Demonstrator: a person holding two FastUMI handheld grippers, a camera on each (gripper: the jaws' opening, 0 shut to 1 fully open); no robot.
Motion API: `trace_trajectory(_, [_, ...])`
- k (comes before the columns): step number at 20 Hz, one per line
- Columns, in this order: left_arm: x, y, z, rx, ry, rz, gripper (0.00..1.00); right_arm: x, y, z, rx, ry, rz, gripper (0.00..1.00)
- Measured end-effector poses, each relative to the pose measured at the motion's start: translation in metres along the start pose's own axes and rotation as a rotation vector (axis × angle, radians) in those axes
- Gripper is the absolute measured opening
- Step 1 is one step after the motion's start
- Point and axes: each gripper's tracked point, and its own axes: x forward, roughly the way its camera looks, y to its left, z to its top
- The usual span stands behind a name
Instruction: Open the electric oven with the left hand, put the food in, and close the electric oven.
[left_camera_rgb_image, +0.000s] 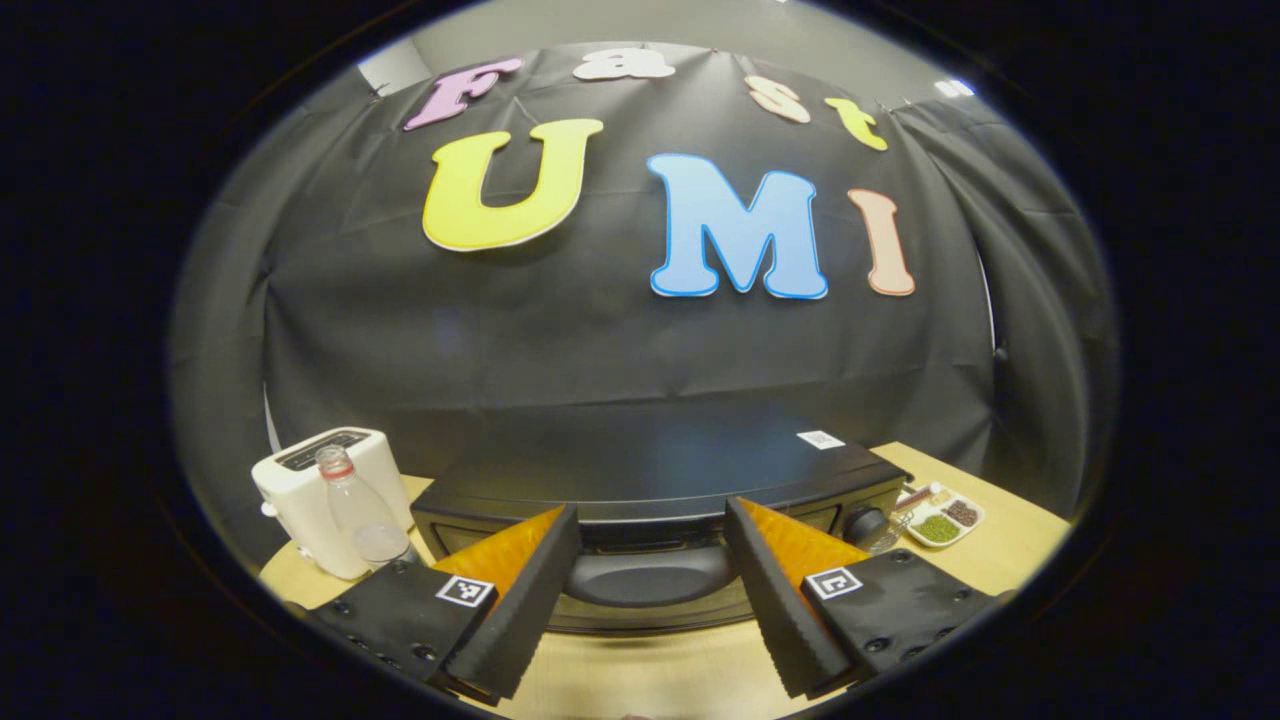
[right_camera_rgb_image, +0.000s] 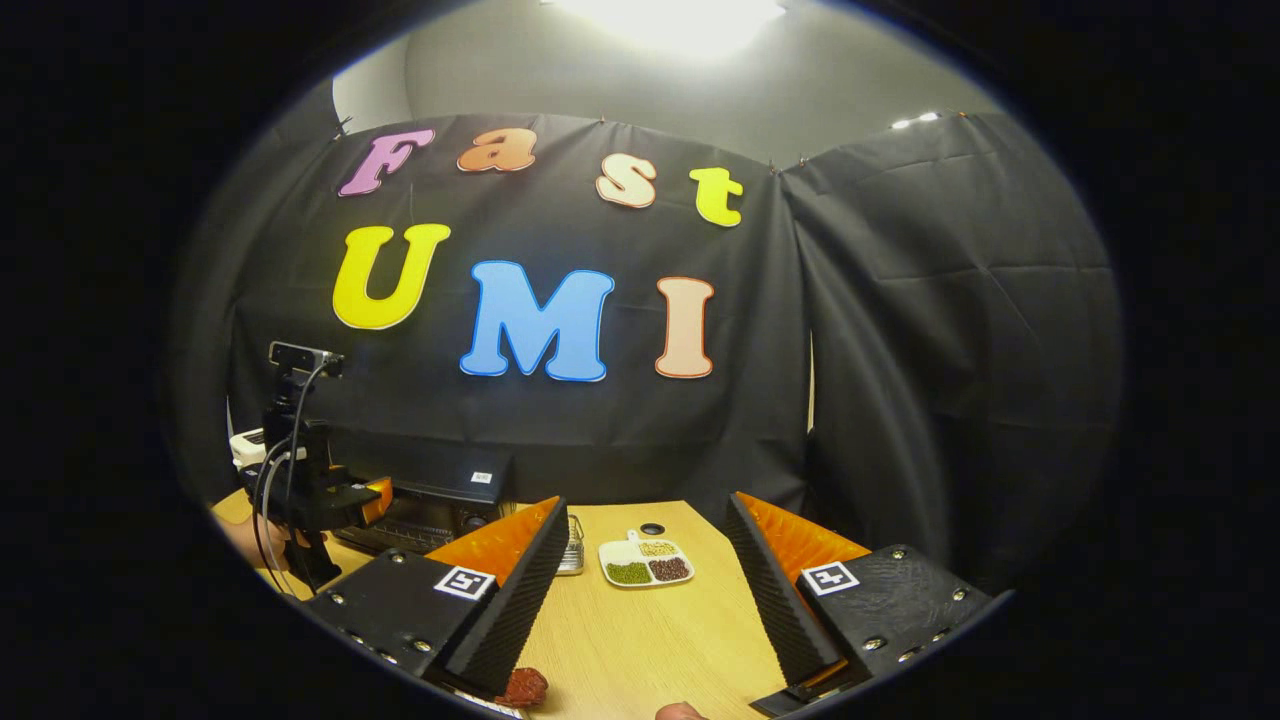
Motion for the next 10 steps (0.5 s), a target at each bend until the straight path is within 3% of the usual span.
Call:
trace_trajectory(3, [0.0031, 0.0014, -0.0017, 0.009, -0.004, 0.006, 1.00, -0.0013, 0.0008, -0.0009, -0.003, 0.002, 0.002, 0.96])
trace_trajectory(4, [0.0027, 0.0017, -0.0057, 0.016, 0.006, 0.009, 0.91, -0.0014, 0.0014, -0.0008, -0.005, 0.003, 0.004, 0.96])
trace_trajectory(6, [0.0031, 0.0016, -0.0045, 0.021, -0.005, 0.011, 0.98, -0.0018, 0.0016, -0.0019, -0.003, 0.007, 0.008, 0.96])
trace_trajectory(10, [-0.0032, 0.0002, -0.0063, 0.021, -0.003, 0.011, 1.00, -0.0041, 0.0008, -0.0014, 0.001, 0.005, 0.018, 0.96])
